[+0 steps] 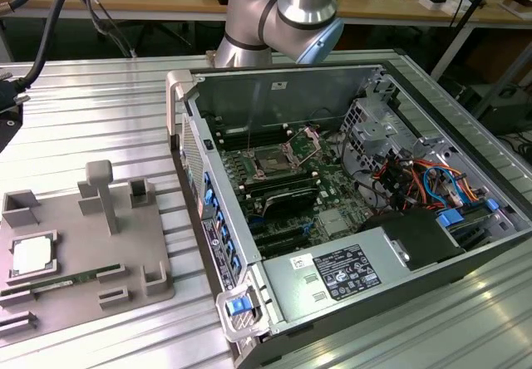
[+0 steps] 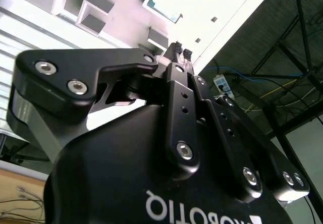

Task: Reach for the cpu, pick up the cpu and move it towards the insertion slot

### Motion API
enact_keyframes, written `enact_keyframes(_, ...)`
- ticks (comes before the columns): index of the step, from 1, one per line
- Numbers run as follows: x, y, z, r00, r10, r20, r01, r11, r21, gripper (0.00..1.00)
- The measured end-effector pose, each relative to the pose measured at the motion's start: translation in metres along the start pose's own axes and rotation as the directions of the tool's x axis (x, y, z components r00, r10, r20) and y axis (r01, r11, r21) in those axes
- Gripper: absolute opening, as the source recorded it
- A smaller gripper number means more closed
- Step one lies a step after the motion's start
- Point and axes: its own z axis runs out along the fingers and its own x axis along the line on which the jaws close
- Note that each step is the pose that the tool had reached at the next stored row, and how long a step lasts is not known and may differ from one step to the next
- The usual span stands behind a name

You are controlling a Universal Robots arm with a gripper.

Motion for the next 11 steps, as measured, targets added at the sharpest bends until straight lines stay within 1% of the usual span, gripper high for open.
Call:
enact_keyframes(2, 0.0000, 0.0000, 0.0000, 1.0000, 0.000, 0.0000, 0.000, 1.0000, 0.0000, 0.11)
enact_keyframes(3, 0.0000, 0.0000, 0.0000, 1.0000, 0.000, -0.0001, 0.000, 1.0000, 0.0000, 0.17)
enact_keyframes(4, 0.0000, 0.0000, 0.0001, 1.0000, 0.000, 0.0000, 0.000, 1.0000, 0.0000, 0.30)
enact_keyframes(6, 0.0000, 0.0000, 0.0001, 1.0000, 0.000, 0.0000, 0.000, 1.0000, 0.0000, 0.42)
enact_keyframes(7, 0.0000, 0.0000, 0.0001, 1.0000, 0.000, 0.0000, 0.000, 1.0000, 0.0000, 0.54)
enact_keyframes(8, 0.0000, 0.0000, 0.0001, 1.0000, 0.000, 0.0000, 0.000, 1.0000, -0.0001, 0.60)
enact_keyframes(9, 0.0000, 0.0000, 0.0001, 1.0000, 0.000, 0.0000, 0.000, 1.0000, 0.0000, 0.60)
enact_keyframes(11, 0.0000, 0.0000, 0.0002, 1.0000, 0.000, 0.0000, 0.000, 1.0000, 0.0000, 0.73)
